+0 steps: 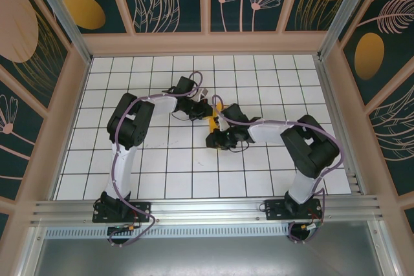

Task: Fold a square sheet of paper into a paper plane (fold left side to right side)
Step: Fold the wing for the fifth time at the center of the table.

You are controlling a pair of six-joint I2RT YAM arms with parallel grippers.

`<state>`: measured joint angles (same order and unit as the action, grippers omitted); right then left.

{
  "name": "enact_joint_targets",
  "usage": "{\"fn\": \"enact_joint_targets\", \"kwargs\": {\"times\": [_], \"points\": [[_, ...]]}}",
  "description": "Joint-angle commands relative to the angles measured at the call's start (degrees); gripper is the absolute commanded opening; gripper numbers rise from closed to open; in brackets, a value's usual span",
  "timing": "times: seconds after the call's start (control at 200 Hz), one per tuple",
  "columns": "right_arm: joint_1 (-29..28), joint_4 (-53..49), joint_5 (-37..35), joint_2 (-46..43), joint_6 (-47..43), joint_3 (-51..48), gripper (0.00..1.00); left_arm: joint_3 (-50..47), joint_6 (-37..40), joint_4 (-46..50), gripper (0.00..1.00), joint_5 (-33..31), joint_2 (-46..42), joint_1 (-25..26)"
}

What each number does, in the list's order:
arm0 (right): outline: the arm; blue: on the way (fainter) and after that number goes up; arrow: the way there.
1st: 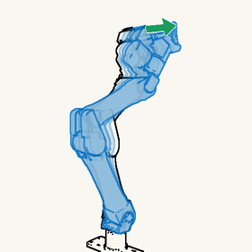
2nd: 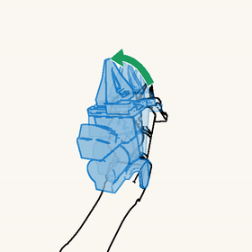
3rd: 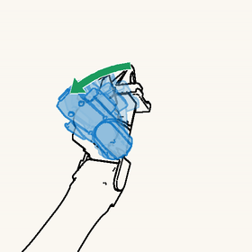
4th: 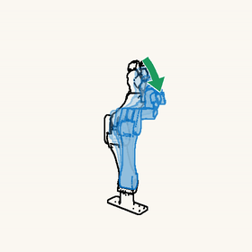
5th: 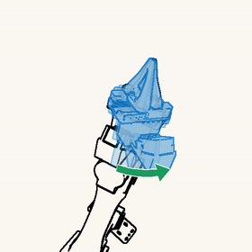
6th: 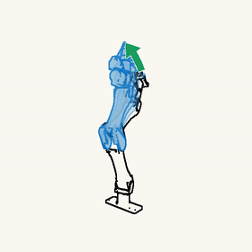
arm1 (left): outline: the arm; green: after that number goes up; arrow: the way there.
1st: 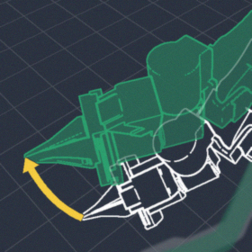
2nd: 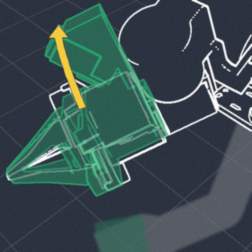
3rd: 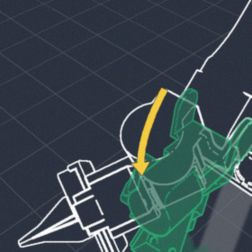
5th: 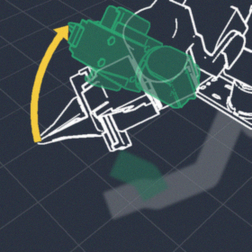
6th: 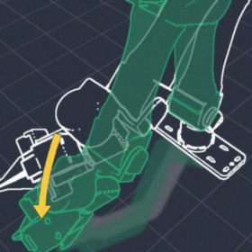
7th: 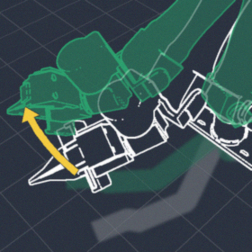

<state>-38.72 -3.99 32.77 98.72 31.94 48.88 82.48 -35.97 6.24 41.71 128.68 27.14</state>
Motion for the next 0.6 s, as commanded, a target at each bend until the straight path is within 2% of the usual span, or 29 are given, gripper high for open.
{"fn": "enact_joint_targets", "kwargs": {"times": [0.0,0.08,0.255,0.596], "points": [[3.21,-0.4,4.82,-4.8,-1.53,-0.08,0.29,-1.29,3.01,1.39,0.02,-10.41,6.02,0.55],[6.95,0.79,5.06,-5.89,-2.03,1.03,0.3,-1.29,3.0,1.15,0.02,-10.23,6.07,0.56],[13.14,4.83,-0.41,-4.0,0.14,4.65,0.29,-1.09,3.09,1.14,0.02,-9.96,6.23,0.86],[13.29,3.93,-8.05,7.24,2.81,14.96,0.29,-0.94,3.31,1.05,0.02,-9.39,6.23,1.51]]}}
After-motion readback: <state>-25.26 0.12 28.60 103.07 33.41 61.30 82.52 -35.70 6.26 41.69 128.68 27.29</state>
